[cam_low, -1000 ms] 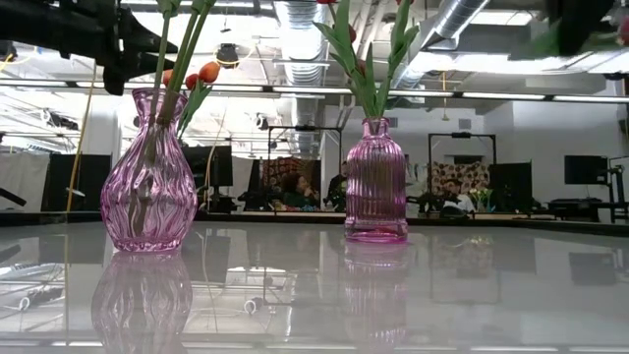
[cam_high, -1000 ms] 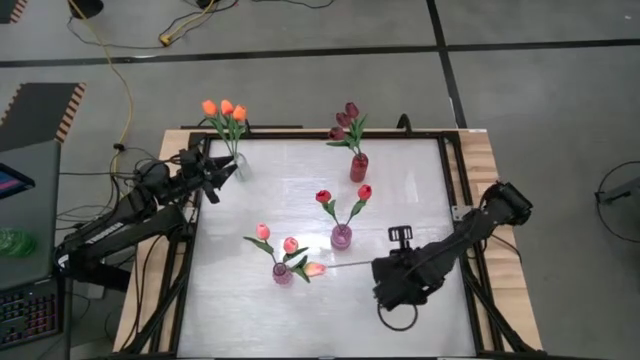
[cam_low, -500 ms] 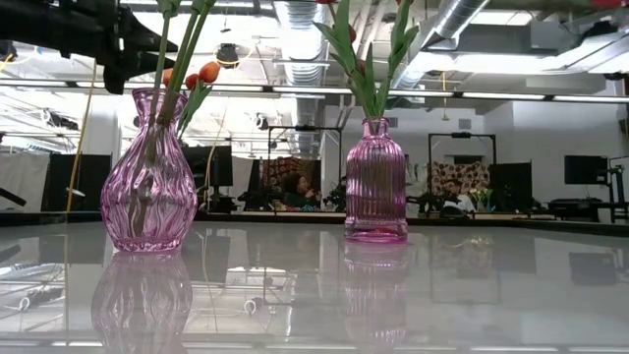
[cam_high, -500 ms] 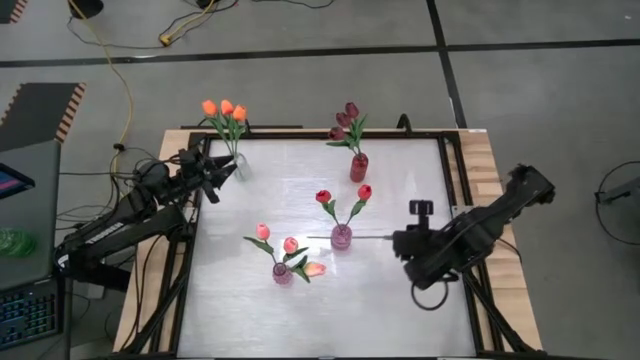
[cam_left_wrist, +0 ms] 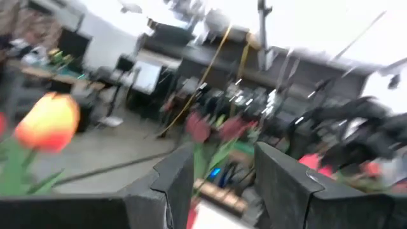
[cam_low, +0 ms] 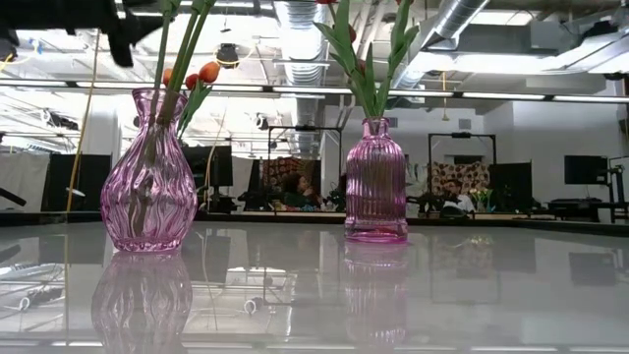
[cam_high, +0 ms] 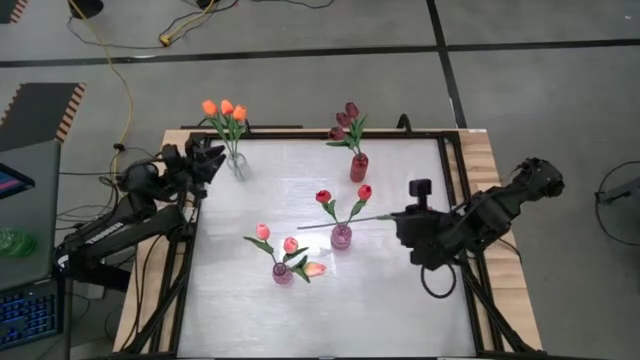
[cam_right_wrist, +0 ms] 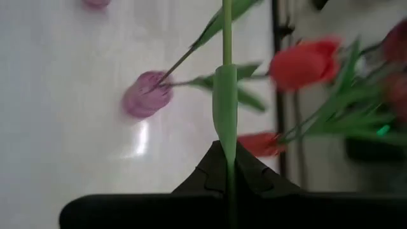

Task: Sort flowers into vase by color
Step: Put the red flower into the top purple vase

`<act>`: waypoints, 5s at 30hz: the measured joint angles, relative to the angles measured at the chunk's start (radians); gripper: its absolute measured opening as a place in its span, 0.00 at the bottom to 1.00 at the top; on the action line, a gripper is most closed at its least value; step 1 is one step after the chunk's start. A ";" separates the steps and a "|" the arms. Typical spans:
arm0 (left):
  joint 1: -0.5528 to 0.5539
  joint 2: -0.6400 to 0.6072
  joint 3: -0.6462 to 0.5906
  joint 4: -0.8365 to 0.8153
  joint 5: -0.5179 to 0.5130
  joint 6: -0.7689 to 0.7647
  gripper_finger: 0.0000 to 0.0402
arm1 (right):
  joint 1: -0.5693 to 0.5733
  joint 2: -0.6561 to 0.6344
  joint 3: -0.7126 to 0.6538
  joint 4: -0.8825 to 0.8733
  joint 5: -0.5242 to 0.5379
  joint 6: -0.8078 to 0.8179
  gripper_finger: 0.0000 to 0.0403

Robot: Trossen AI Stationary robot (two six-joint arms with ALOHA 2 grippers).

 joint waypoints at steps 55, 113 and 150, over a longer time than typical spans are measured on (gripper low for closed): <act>-0.212 1.134 0.841 0.210 0.521 -0.137 0.38 | -0.190 0.099 0.065 0.964 0.296 -2.090 0.08; -0.349 1.179 0.876 0.255 0.613 -0.270 0.37 | -0.278 0.115 0.065 1.076 0.084 -2.171 0.08; -0.349 1.181 0.875 0.248 0.542 -0.279 0.02 | -0.298 0.114 0.066 1.082 0.064 -2.171 0.12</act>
